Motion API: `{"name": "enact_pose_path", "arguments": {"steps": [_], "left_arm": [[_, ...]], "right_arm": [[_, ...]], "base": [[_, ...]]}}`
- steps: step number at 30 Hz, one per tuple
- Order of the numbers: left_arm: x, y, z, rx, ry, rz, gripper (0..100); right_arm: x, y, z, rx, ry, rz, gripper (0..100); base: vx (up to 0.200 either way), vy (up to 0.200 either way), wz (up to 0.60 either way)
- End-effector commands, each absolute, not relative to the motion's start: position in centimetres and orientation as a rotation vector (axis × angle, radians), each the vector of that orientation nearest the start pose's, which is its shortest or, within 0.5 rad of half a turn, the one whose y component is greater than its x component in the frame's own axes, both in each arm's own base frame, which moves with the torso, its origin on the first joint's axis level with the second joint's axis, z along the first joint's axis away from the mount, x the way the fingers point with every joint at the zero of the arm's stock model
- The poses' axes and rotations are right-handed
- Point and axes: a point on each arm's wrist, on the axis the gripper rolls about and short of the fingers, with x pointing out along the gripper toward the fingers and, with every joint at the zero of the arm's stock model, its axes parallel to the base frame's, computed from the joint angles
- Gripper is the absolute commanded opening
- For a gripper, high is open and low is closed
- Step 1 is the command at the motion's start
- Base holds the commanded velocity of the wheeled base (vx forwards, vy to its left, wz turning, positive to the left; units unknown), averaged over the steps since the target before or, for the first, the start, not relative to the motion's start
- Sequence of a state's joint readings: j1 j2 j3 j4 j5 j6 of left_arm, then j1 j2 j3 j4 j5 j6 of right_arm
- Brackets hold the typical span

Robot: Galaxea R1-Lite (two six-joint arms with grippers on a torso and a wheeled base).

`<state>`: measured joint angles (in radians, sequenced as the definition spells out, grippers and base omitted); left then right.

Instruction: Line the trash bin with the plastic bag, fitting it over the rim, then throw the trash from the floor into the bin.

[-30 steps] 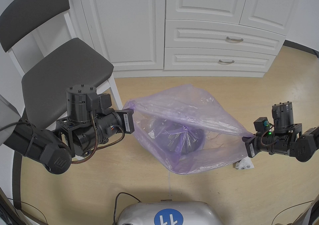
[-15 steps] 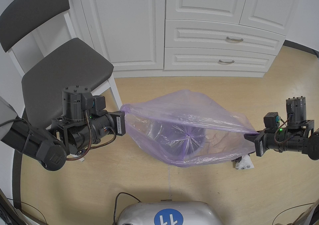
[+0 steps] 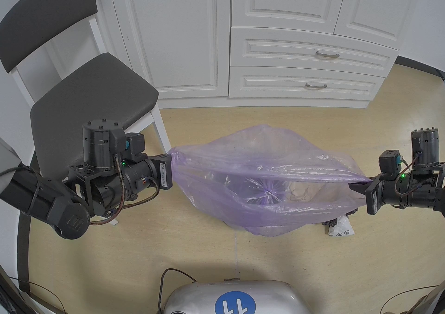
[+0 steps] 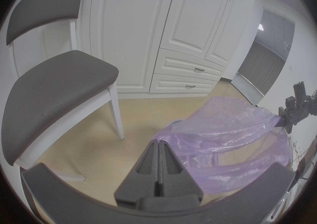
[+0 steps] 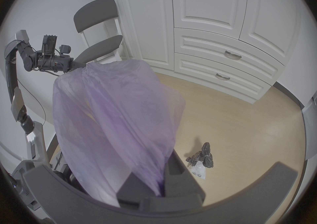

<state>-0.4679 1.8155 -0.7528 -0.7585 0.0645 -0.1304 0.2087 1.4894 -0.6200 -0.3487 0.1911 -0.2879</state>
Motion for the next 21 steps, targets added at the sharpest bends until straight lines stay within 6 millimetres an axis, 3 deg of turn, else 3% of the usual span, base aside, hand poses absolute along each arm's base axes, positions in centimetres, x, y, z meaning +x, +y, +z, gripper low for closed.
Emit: {"name": "enact_pose_path", "arguments": {"steps": [1, 4, 8, 10, 12, 21], "left_arm": [[29.1, -15.8, 13.7, -0.048, 0.316, -0.413, 0], [29.4, -16.9, 13.1, -0.055, 0.276, -0.429, 0], [29.6, -19.1, 11.9, -0.062, 0.204, -0.447, 0], [29.3, -19.8, 11.7, -0.063, 0.195, -0.461, 0], [27.5, -21.6, 11.7, -0.062, 0.187, -0.515, 0], [24.5, -25.1, 11.2, -0.101, 0.176, -0.631, 0]], "right_arm": [[23.2, 5.9, 15.8, -0.293, 0.482, 0.484, 0], [23.6, 6.7, 15.4, -0.304, 0.483, 0.492, 0], [25.6, 8.0, 14.8, -0.325, 0.427, 0.464, 0], [26.1, 8.3, 14.6, -0.326, 0.407, 0.464, 0], [27.1, 9.5, 14.4, -0.315, 0.348, 0.489, 0], [26.2, 13.5, 14.3, -0.140, 0.296, 0.624, 0]], "base": [[0.000, 0.000, 0.00], [0.000, 0.000, 0.00], [0.000, 0.000, 0.00], [0.000, 0.000, 0.00], [0.000, 0.000, 0.00], [0.000, 0.000, 0.00]]}}
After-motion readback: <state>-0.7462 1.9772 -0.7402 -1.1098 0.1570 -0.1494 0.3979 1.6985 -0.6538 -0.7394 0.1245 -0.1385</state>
